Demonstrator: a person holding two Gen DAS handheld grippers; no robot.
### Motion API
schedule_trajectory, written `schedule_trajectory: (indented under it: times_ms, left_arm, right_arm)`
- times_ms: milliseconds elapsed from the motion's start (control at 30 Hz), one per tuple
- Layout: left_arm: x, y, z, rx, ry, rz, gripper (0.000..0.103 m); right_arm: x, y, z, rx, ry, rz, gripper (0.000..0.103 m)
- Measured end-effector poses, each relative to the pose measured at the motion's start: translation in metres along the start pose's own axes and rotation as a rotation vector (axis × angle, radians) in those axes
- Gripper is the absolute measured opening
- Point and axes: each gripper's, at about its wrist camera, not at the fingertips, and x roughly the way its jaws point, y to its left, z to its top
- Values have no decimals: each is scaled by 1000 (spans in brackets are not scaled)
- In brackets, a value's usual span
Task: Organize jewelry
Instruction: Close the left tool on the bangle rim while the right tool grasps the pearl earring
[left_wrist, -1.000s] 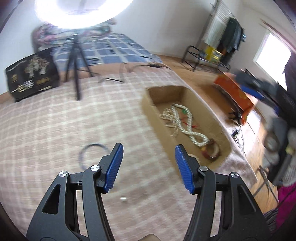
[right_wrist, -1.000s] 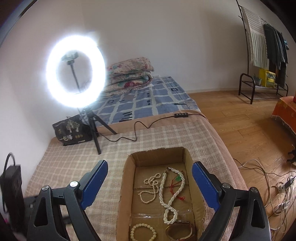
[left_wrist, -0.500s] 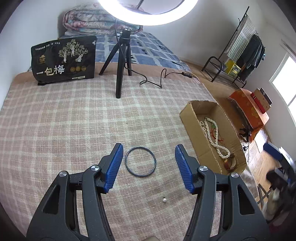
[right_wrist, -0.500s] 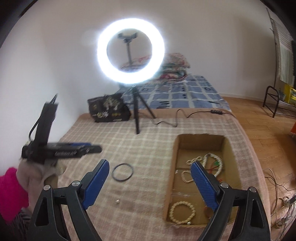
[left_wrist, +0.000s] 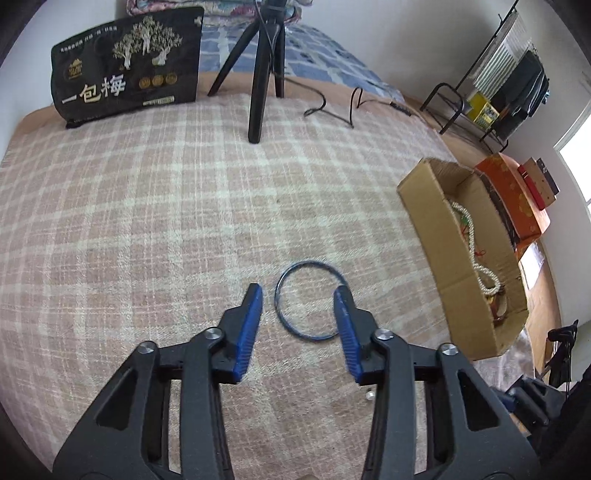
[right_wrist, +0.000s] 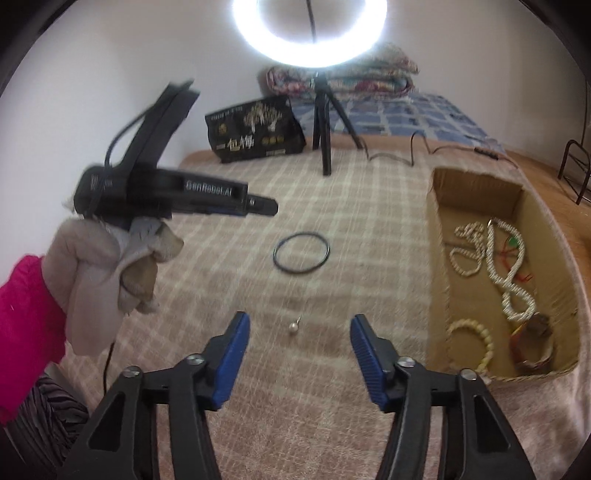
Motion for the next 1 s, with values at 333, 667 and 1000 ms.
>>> schedule_trajectory:
  times_ms: [333,667,1000]
  left_arm:
    - [24,-3,1,9,45,5,30]
    - [40,1,3,-3,66,14,30]
    - [55,1,1,10,92,26,23]
  right_arm:
    - [43,-3,-9,3,93,41,30]
    - [64,7,-6,-25,127,31,27]
    - [72,20,-4,-73,140,-1,27]
